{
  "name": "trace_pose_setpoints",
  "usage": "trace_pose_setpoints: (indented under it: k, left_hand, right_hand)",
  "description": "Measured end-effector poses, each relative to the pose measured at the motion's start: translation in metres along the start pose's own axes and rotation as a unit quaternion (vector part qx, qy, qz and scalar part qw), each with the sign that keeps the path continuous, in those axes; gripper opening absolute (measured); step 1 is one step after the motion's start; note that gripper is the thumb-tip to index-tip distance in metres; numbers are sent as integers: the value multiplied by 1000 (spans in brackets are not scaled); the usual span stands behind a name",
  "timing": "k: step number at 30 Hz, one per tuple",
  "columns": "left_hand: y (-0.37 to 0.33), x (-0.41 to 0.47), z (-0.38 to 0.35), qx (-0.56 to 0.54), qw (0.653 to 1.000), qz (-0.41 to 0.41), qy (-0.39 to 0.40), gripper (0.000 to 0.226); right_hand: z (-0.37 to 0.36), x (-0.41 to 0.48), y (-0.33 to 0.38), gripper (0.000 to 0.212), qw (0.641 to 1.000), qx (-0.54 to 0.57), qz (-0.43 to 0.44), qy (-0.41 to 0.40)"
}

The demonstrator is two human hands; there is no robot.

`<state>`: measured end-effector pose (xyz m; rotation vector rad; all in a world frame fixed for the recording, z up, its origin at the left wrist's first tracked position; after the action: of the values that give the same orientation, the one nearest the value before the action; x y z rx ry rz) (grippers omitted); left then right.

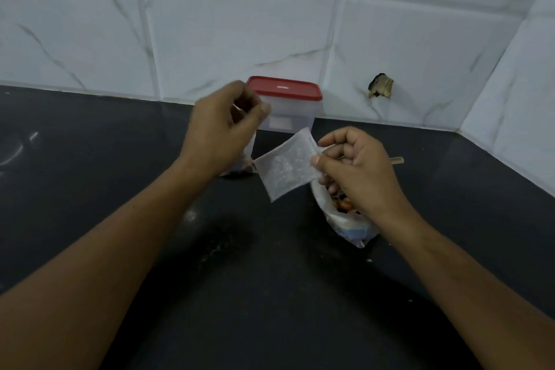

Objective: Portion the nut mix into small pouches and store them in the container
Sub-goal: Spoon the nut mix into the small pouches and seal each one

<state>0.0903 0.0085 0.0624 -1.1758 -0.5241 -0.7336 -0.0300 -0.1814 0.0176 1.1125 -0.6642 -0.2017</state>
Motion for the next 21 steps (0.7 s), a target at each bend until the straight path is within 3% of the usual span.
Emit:
trace_pose_setpoints:
  k: [3, 5, 12, 21]
  left_hand:
    - [-16, -26, -47, -93, 981, 17, 172, 20]
    - [-15, -41, -67, -117, 965, 36, 232, 20]
    - [-3, -46, -73, -179, 950, 102, 237, 26]
    - [2, -45, -72, -187, 948, 124, 224, 26]
  right_hand:
    - [0, 1, -4, 21, 1000, 12, -12, 0]
    - [-4, 0, -3, 22, 999, 26, -15, 20]
    - [-11, -4, 0, 18, 995, 59, -6, 85]
    - [-12, -3, -1, 15, 995, 50, 5, 90]
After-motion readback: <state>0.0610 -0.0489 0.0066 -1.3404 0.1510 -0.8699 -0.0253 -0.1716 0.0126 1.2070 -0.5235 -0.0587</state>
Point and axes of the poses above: each hand's wrist, its own x-axis towards the middle knuckle, its own z-axis out of the back of the hand, y = z × x, the point moved 9 cm from there along x, towards the middle knuckle, and after that the axes turned 5 degrees about -y, right-handed, at the moved point
